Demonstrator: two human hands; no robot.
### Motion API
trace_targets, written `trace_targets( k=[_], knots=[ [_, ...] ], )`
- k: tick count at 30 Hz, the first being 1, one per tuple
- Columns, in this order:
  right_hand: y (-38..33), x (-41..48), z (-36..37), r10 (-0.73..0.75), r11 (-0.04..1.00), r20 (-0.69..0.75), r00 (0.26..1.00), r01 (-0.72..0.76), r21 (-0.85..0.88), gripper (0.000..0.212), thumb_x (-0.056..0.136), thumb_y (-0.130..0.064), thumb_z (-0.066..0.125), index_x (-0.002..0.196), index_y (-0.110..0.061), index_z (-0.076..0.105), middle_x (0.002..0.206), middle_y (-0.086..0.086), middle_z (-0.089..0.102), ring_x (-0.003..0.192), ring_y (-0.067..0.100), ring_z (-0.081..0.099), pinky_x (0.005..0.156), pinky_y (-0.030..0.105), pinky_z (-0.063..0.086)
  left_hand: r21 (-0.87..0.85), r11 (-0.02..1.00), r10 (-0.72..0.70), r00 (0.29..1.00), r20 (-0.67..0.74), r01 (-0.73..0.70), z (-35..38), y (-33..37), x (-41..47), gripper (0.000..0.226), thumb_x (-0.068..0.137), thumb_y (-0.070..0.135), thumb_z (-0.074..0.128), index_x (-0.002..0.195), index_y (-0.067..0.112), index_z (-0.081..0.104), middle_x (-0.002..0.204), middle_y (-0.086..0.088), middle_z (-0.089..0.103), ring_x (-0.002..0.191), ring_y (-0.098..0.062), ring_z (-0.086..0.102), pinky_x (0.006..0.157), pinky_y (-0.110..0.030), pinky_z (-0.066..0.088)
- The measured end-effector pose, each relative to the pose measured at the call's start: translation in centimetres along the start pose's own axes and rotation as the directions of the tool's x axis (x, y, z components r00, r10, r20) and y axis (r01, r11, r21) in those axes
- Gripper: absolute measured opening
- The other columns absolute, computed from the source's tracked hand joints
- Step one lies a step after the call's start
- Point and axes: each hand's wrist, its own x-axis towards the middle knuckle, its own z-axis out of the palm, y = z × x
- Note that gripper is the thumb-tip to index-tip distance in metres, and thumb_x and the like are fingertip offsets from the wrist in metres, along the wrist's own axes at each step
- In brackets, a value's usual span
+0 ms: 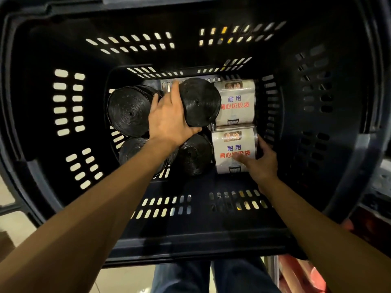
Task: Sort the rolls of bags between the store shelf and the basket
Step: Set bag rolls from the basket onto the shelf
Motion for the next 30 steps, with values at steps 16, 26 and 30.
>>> trace_targets(
  k=[16,26,30],
  knots=[
    [-0.7,-1.1,-0.3,-0.016,0.998,-0.040,0.999,0.018,0.056,0.055,0.073,-0.005,0.076,0.124,-0.016,0.058,0.114,0.005,0.065,0.100,0.013,0.060,0.079,0.027,0.052,0.122,0.983,-0.136,0.990,-0.028,0.138,0.1,-0.5,-0.9,0.120,0.060,0.070,0.071,0.147,0.010,0.015,0.149,-0.011,0.032,0.142,-0.022,0.021,0.114,-0.056,-0.006],
    [-0.9,-1.1,-0.3,-0.015,0.999,-0.053,0.998,0.012,-0.050,0.056,0.075,-0.009,0.076,0.126,-0.016,0.055,0.122,0.008,0.062,0.113,0.023,0.059,0.087,0.033,0.051,0.000,0.994,-0.109,0.993,-0.037,0.109,0.1,-0.9,-1.3,0.115,0.066,0.068,0.067,0.150,0.013,0.011,0.155,-0.006,0.022,0.146,-0.018,0.010,0.115,-0.050,-0.009],
    [-2.4,-2.3,0.0,-0.046,0.983,-0.148,0.988,0.019,-0.181,0.054,0.078,-0.010,0.074,0.128,-0.013,0.053,0.126,0.009,0.060,0.117,0.024,0.056,0.084,0.028,0.045,-0.230,0.972,-0.079,0.993,-0.090,0.056,-1.2,-1.4,-2.4,0.093,0.075,0.050,0.072,0.147,0.017,0.025,0.152,-0.002,0.031,0.143,-0.017,0.019,0.120,-0.040,0.006]
  ],
)
